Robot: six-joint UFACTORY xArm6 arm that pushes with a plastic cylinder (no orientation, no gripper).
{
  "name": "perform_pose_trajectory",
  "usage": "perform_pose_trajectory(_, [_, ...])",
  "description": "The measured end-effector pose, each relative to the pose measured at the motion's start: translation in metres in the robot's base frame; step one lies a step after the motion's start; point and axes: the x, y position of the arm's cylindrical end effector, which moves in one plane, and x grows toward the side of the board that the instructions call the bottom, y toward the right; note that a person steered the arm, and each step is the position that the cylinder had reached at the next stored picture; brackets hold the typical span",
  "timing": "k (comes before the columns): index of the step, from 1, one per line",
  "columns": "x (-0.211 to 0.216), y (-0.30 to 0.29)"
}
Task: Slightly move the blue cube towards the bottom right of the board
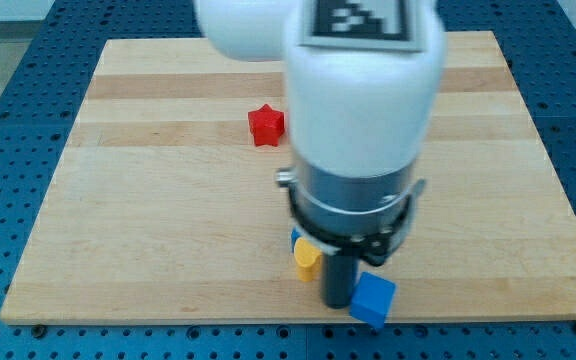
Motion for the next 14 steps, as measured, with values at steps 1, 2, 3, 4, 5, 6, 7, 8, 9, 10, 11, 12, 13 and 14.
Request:
perform_pose_trajectory(1, [-0.012,0.031])
perform_pose_trajectory(2, [-0.021,0.046])
perform_pose_trajectory(3, [-0.021,0.04])
perform_pose_trajectory(4, [0.003,-0.003])
perform_pose_trajectory(5, [0.014,-0.023])
perform_pose_trajectory(6, [0.014,-0.023])
perform_pose_trajectory(7, [0.013,-0.017])
perform_pose_trajectory(8, [0.014,-0.007])
perform_pose_trajectory(9, [0.014,0.035])
perform_pose_trajectory(10, [0.005,0.078])
perform_pose_trajectory(11, [-0.046,0.082])
perform_pose_trajectory(12, [-0.08,0.081])
perform_pose_trajectory(13, [-0.077,0.074])
perform_pose_trajectory(14, [-0.081,0.051])
